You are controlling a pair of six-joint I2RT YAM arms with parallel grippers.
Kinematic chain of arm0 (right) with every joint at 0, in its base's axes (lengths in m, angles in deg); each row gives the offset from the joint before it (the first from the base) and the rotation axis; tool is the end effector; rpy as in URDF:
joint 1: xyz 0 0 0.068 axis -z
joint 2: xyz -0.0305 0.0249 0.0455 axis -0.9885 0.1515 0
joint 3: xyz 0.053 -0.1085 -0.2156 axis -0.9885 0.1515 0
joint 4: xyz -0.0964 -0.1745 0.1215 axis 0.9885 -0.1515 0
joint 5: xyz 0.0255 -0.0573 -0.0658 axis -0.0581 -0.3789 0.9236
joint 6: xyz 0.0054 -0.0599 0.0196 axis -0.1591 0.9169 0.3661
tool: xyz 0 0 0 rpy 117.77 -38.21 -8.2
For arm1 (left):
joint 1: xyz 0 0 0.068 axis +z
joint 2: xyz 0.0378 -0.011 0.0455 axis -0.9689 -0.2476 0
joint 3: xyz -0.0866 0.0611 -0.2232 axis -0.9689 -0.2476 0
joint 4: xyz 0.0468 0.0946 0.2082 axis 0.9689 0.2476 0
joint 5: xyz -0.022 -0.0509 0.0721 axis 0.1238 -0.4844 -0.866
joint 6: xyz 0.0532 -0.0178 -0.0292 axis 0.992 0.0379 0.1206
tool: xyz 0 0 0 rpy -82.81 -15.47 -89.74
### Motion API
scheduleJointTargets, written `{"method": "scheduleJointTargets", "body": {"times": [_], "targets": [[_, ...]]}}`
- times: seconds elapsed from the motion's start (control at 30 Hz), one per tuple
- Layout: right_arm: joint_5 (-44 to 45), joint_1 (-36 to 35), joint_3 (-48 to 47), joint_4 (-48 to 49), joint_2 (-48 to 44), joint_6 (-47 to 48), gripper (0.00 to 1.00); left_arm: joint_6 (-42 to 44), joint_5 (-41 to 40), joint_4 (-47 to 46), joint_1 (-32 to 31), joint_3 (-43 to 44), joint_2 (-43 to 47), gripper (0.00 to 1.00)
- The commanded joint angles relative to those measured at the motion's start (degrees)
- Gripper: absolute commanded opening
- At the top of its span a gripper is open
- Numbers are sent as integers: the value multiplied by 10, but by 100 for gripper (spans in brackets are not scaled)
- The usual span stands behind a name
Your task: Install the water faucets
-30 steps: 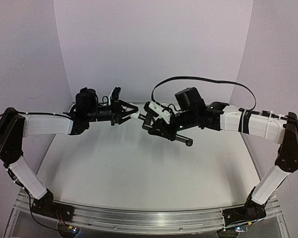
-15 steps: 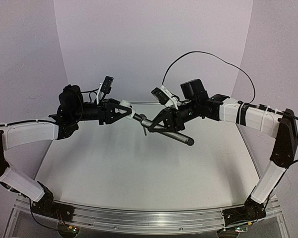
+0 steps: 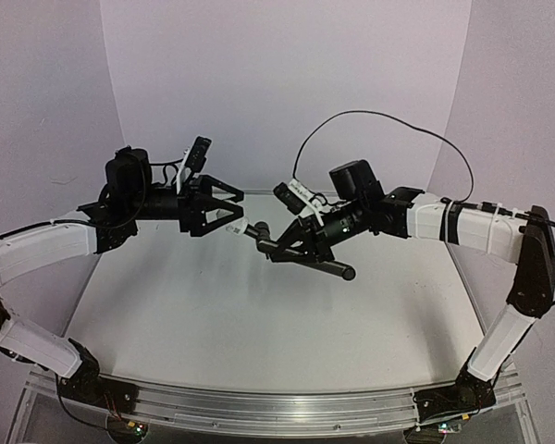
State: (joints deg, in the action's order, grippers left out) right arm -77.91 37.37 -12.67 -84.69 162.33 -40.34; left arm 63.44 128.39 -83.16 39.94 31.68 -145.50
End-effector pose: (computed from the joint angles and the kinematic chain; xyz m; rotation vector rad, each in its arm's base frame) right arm 0.2263 0.2768 0.2872 -1.5553 1.4249 1.4154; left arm 0.2101 -0.1986 0.3311 1.0660 1.3977 -1.3515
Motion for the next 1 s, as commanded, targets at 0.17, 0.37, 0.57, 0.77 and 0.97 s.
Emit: {"method": "scheduleJointTargets", "body": {"times": [0.17, 0.37, 0.57, 0.77, 0.97], "targets": [[260, 4, 30, 51, -53, 65, 0, -39, -176, 51, 17, -52, 99, 87], [414, -9, 55, 50, -72, 131, 0, -192, -272, 82, 39, -38, 84, 93], [599, -76, 34, 50, -56, 228, 0, -525, -155, 19, 108, -41, -22, 88], [667, -113, 3, 53, -19, 271, 0, -608, -93, -62, 91, -29, -84, 90], [653, -121, -15, 62, -1, 273, 0, -592, -99, -61, 63, -26, -114, 86]]}}
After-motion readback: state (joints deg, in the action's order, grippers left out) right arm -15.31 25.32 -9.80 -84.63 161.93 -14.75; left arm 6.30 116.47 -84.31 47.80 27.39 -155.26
